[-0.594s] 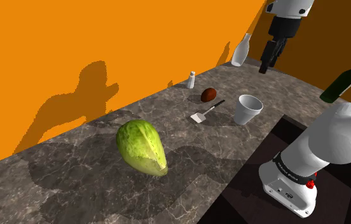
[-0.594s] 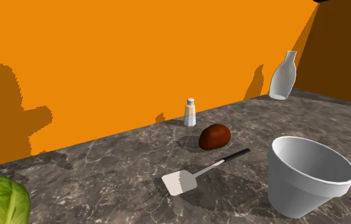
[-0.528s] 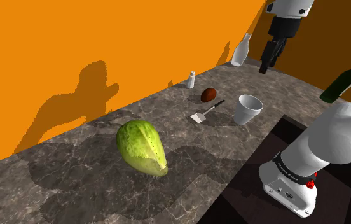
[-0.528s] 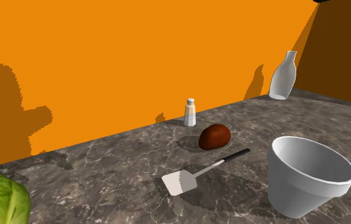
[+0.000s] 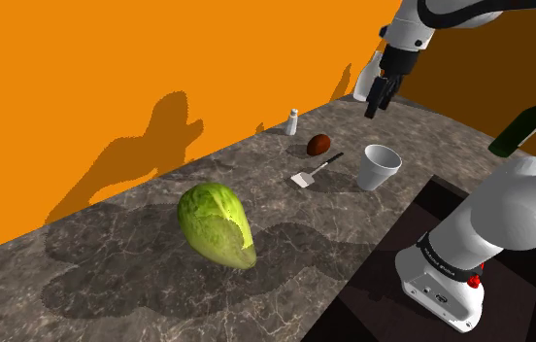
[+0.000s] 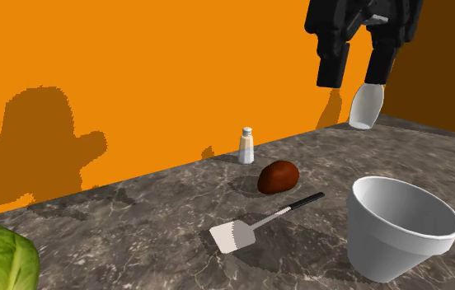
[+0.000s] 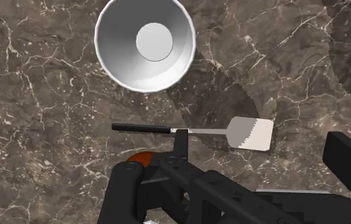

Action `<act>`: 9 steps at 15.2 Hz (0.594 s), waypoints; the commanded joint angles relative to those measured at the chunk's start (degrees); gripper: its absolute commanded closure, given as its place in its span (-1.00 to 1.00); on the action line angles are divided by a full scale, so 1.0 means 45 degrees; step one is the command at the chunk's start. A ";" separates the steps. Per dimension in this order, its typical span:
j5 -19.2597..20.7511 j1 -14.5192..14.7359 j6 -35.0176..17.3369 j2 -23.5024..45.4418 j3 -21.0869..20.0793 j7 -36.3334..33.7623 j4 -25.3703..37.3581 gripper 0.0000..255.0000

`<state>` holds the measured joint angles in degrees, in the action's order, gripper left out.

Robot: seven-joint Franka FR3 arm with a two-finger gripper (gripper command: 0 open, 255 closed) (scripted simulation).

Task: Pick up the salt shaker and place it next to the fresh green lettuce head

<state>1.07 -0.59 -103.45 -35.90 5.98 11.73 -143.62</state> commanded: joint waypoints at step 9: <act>-0.0796 0.0216 -0.4790 0.4243 0.1074 0.1401 0.0725 -1.00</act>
<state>-1.77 0.11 -122.77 -19.23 10.43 17.36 -141.23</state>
